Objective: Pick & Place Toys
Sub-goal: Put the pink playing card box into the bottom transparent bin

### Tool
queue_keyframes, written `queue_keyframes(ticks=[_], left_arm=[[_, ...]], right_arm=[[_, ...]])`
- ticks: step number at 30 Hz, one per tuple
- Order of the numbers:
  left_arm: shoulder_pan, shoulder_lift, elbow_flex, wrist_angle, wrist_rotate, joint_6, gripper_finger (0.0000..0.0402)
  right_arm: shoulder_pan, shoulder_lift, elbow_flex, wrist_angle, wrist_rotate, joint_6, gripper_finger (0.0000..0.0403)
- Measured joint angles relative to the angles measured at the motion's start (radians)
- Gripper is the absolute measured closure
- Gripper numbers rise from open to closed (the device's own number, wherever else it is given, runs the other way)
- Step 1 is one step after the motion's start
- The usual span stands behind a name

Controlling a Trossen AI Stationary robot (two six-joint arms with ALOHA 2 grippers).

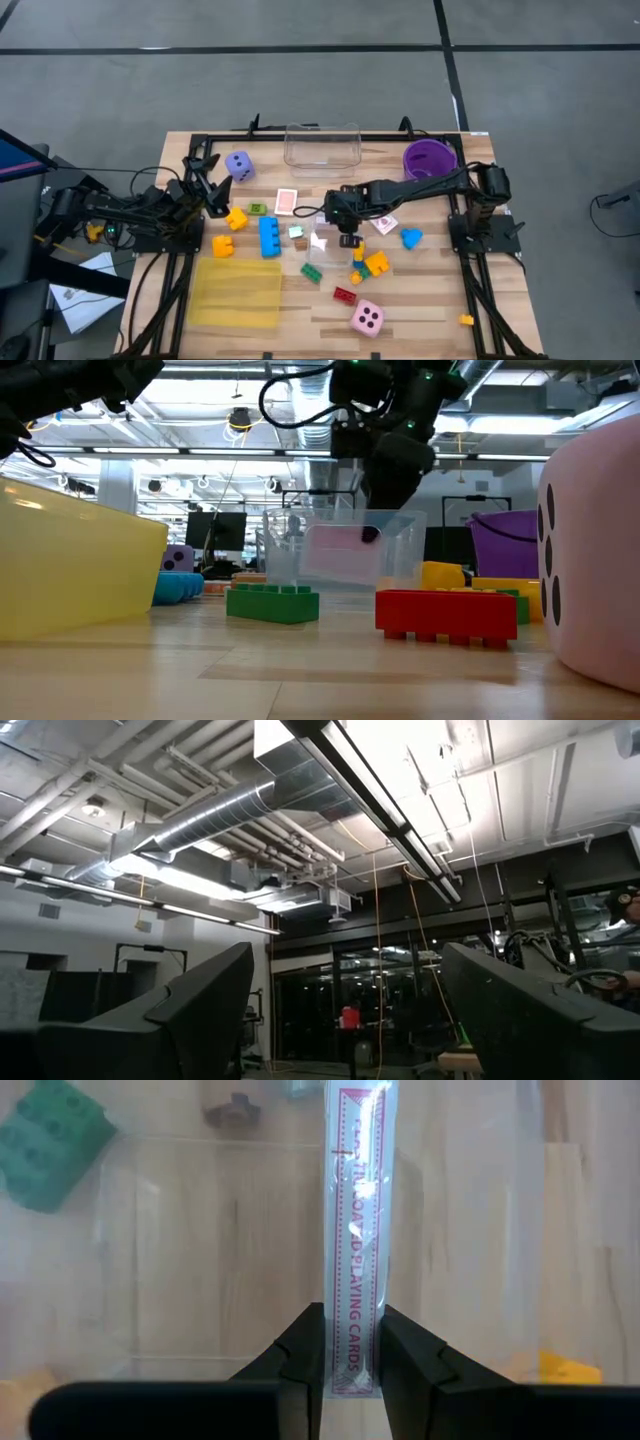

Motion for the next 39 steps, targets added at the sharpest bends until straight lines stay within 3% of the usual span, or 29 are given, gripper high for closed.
queue_keyframes(ticks=[15,24,39], left_arm=[[0.000,0.000,0.000,0.000,0.000,0.000,0.0082],[0.000,0.000,0.000,0.000,0.000,0.000,0.0082],[0.000,0.000,0.000,0.000,0.000,0.000,0.0082]], right_arm=[[-0.010,0.026,0.002,-0.023,-0.009,-0.018,0.0338],[-0.013,0.025,0.002,-0.024,-0.014,-0.018,0.0296],[-0.012,0.025,0.048,-0.033,-0.015,-0.018,0.0257]])
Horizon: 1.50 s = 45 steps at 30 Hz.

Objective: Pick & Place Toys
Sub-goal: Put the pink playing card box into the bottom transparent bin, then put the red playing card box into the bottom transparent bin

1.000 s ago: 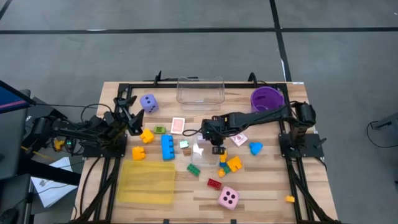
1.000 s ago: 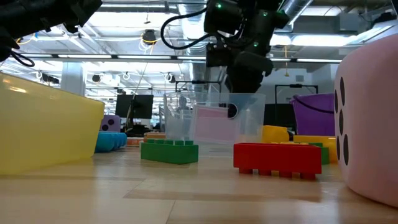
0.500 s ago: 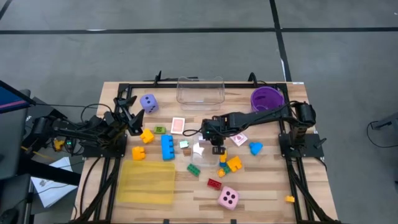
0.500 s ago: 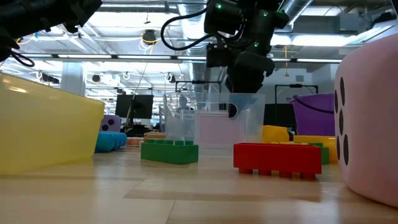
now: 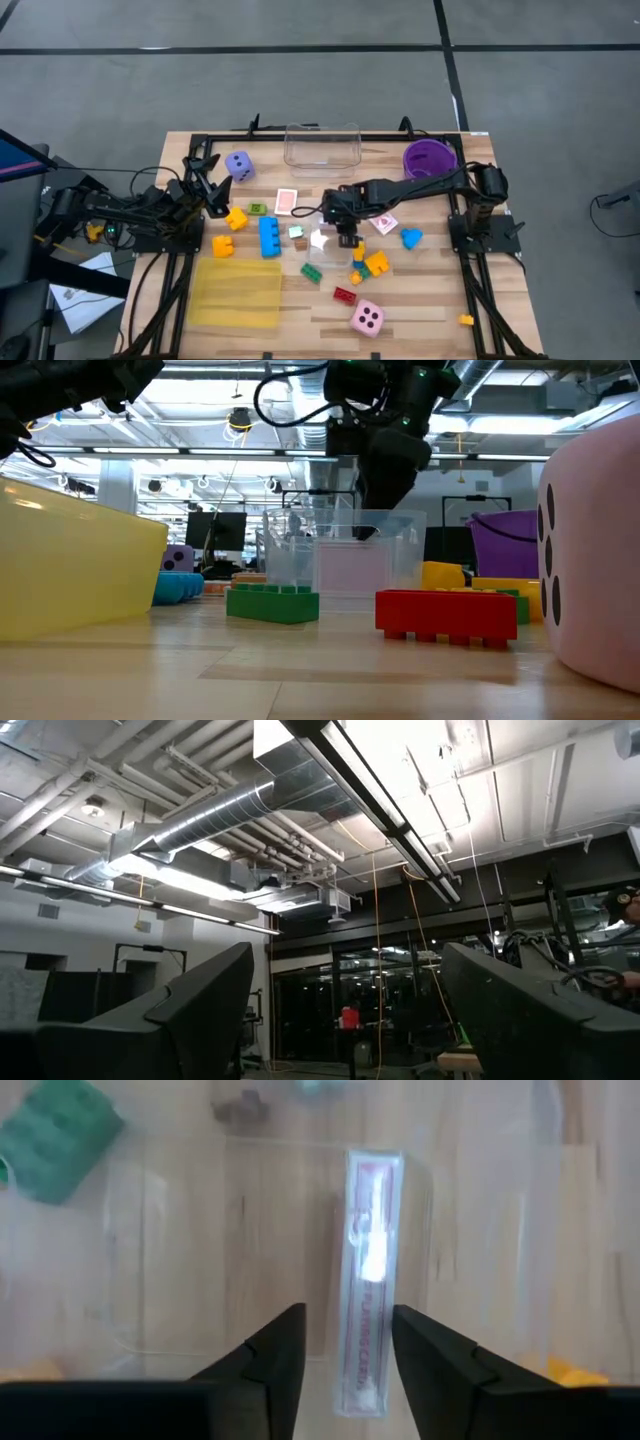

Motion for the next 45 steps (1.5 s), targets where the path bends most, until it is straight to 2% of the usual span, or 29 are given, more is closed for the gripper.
queue_keyframes(ticks=[5,11,20,25,28,32,36,42,45], left_arm=[[0.000,0.000,0.000,0.000,0.000,0.000,0.0082],[0.000,0.000,0.000,-0.003,0.000,0.000,0.0082],[0.000,0.000,0.000,-0.016,0.000,0.000,0.0082],[0.000,0.000,0.000,-0.040,0.000,0.000,0.0082],[0.000,0.000,0.000,-0.051,0.000,-0.002,0.0082],[0.000,0.000,0.000,-0.058,0.000,-0.009,0.0082],[0.000,0.000,0.000,-0.064,0.000,-0.027,0.0082],[0.000,0.000,0.000,-0.064,0.000,-0.027,0.0082],[0.000,0.000,0.000,-0.064,0.000,-0.027,0.0082]], right_arm=[[0.000,0.000,0.050,-0.058,0.032,0.014,0.0250],[0.000,-0.017,0.083,-0.131,0.085,0.145,0.0248],[0.002,-0.167,0.083,-0.195,0.229,0.379,0.0248],[0.030,-0.234,0.064,-0.221,0.246,0.450,0.0241],[0.053,-0.248,0.053,-0.233,0.242,0.500,0.0218],[0.066,-0.272,0.050,-0.371,0.237,0.626,0.0167],[0.064,-0.299,0.050,-0.498,0.166,0.769,0.0108],[0.089,-0.290,0.050,-0.499,0.126,0.853,0.0020],[0.088,-0.264,0.047,-0.508,0.130,0.884,0.0008]])
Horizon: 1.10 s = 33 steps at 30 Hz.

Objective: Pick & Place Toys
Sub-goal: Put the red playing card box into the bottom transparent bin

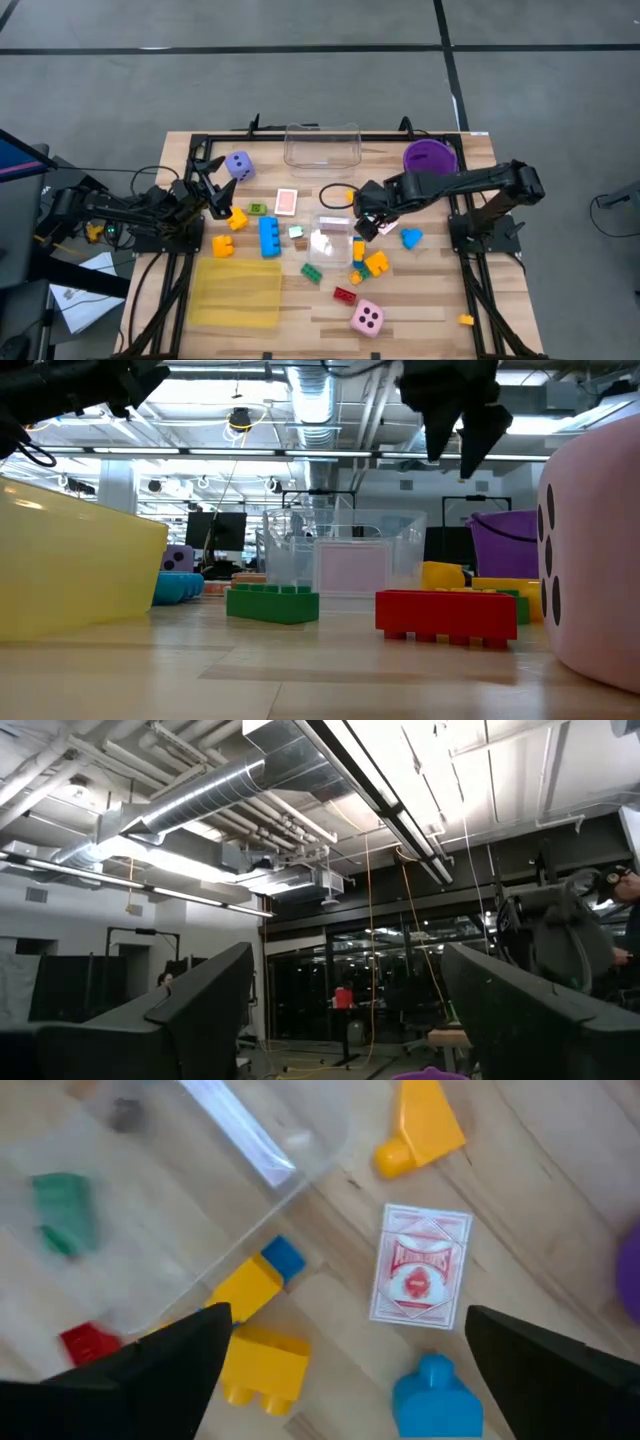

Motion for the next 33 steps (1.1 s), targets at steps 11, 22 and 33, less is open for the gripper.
queue_keyframes(ticks=[11,22,33], left_arm=[[0.000,0.000,0.000,0.000,0.000,0.000,0.0082],[0.000,0.000,0.000,0.000,0.000,-0.007,0.0082],[0.000,0.000,0.000,0.000,0.000,-0.013,0.0082]], right_arm=[[-0.003,0.033,0.001,-0.055,0.003,0.016,0.0008],[0.019,0.032,-0.105,-0.051,0.058,0.113,0.0009],[-0.016,0.032,-0.320,0.193,0.048,0.093,0.0007]])
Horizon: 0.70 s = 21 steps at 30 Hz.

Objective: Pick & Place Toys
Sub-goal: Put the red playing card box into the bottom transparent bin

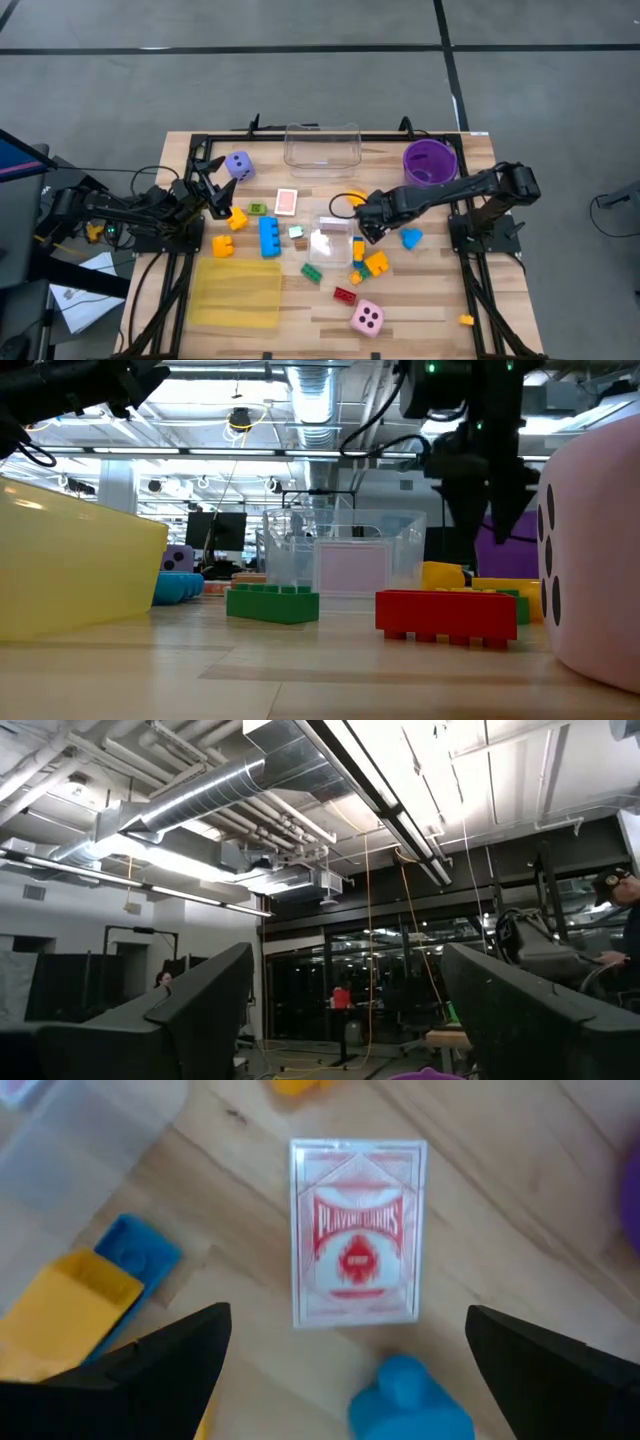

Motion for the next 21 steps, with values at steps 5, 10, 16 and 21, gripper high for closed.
queue_keyframes(ticks=[5,10,16,21], left_arm=[[0.000,0.000,0.000,0.000,0.000,-0.014,0.0082],[0.000,0.000,0.000,0.000,0.000,-0.014,0.0082],[0.000,0.000,0.000,0.000,0.000,-0.014,0.0082],[0.000,0.000,0.000,0.000,0.000,-0.014,0.0082]], right_arm=[[-0.030,0.000,-0.072,0.035,0.006,-0.007,0.0007],[-0.034,0.000,-0.138,0.165,-0.013,-0.023,0.0007],[-0.034,-0.001,-0.173,0.211,-0.017,-0.029,0.0008],[-0.041,-0.001,-0.217,0.273,-0.021,-0.031,0.0008]])
